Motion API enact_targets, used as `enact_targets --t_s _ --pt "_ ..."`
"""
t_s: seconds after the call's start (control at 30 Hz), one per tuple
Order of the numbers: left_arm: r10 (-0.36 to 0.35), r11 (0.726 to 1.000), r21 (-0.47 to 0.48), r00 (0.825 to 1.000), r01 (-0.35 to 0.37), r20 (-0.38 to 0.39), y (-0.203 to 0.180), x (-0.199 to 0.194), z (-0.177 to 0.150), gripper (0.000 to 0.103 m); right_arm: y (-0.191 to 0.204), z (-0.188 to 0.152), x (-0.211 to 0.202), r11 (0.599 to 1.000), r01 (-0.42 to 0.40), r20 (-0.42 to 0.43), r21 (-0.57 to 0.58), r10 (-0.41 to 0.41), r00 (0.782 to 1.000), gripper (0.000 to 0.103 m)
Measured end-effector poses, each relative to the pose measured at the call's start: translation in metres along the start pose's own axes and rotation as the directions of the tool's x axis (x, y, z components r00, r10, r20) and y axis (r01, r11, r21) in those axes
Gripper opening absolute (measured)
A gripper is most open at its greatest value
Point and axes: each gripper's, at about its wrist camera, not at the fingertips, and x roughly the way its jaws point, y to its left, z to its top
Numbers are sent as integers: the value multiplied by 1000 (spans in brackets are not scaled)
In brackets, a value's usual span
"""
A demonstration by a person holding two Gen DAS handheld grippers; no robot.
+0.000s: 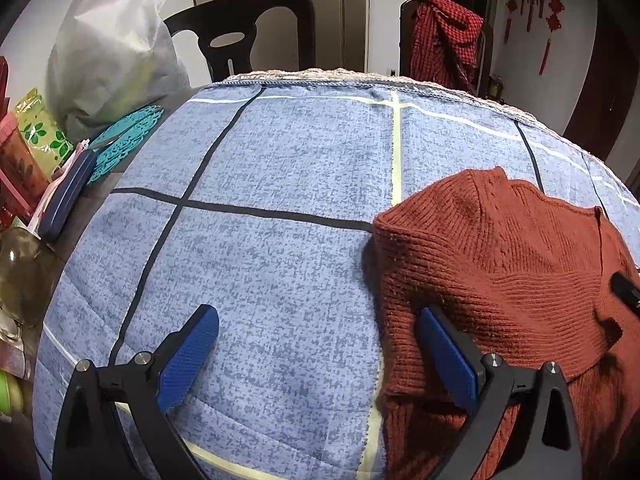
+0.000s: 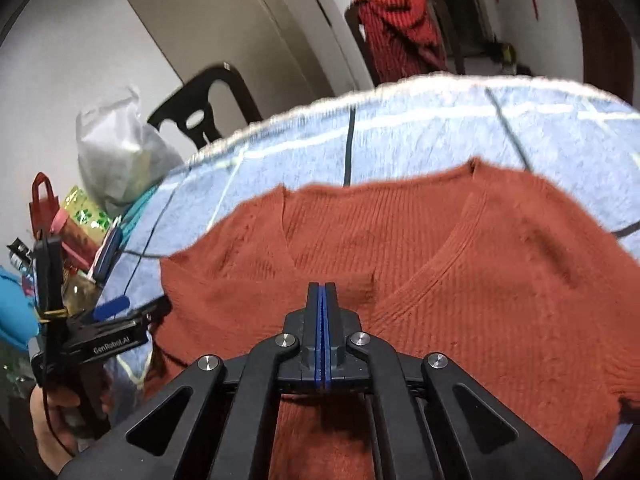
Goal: Fold small clothes
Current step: 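Lift the sleeve cuff with the right gripper and lay it across the sweater body, then open the right gripper, then grasp the other sleeve cuff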
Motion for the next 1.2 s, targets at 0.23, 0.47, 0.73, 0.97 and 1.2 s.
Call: enact_targets --t_s 0.23,0.47,0.73,0.97,1.2 --pt "4 1000 -5 1000 -4 -3 0 -2 -1 101 -11 7 14 1000 -15 -63 23 16 998 3" --pt "5 1000 -1 1000 -5 -4 -1 -2 -2 101 -9 1 29 1000 16 -88 -7 -17 996 34" --pt "4 1000 -11 1000 -4 -6 -1 -1 -1 101 8 -2 26 993 36 -70 -110 -44 997 6" --pt "-3 1000 -13 1000 3 -8 0 1 -1 101 1 0 23 994 71 -52 -85 -75 996 6" --pt "8 1000 -10 1000 -8 -9 0 -4 -1 101 -2 0 18 985 157 -41 -76 -161 986 17"
